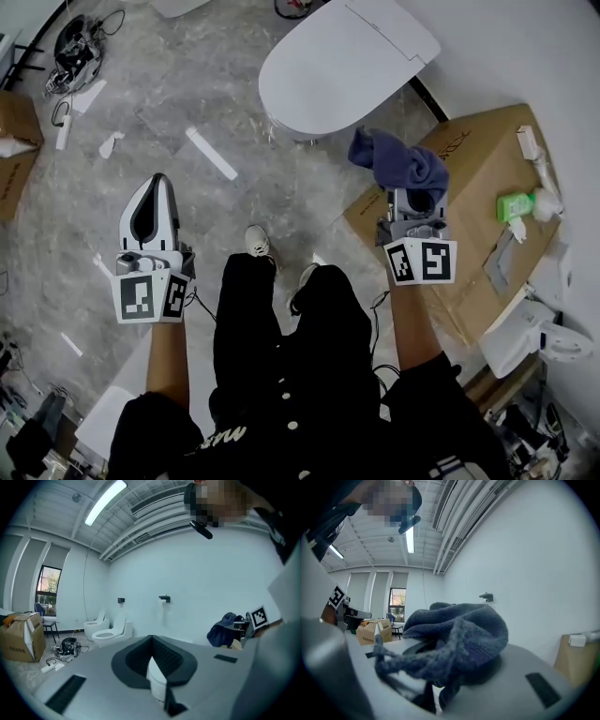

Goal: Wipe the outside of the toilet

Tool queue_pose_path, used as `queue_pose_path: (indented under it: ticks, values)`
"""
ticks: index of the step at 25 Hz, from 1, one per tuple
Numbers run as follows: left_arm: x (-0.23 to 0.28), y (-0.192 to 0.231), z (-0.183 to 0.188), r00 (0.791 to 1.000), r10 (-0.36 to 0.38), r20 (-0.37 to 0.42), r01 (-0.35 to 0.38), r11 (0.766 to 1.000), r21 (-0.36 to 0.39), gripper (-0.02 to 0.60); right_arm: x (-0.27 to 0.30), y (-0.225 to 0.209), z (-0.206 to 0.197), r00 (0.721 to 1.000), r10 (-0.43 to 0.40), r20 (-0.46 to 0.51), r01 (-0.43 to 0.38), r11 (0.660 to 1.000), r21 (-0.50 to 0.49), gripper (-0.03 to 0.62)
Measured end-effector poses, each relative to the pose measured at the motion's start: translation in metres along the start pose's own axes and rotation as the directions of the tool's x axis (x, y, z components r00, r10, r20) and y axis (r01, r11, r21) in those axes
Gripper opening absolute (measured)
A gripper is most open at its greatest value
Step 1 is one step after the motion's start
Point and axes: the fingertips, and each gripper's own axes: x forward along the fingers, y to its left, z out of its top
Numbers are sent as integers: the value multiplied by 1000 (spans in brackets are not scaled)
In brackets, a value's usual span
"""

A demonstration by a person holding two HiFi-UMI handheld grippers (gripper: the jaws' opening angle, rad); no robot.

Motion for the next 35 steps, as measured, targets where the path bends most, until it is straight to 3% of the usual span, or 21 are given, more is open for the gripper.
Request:
queue_pose_path:
  ticks: [7, 14, 23, 35]
  values:
    - [-21, -16, 63, 997, -61, 40, 64, 996, -67, 11, -14, 11, 75, 997, 60, 46, -60, 998, -12, 101]
    - [-47, -23, 121, 996, -45, 72, 50, 997, -65, 11, -38, 16, 141, 996, 66, 58, -65, 998, -18, 101]
    - [-86, -33, 181, 994, -37, 100, 49, 992, -120, 11, -77, 18, 209, 996, 49, 80, -49, 999, -2, 103]
    - [-121, -57, 238, 984, -81, 158, 92, 994, -62, 11, -111, 17, 263, 992, 21, 121, -20, 1000, -7, 101]
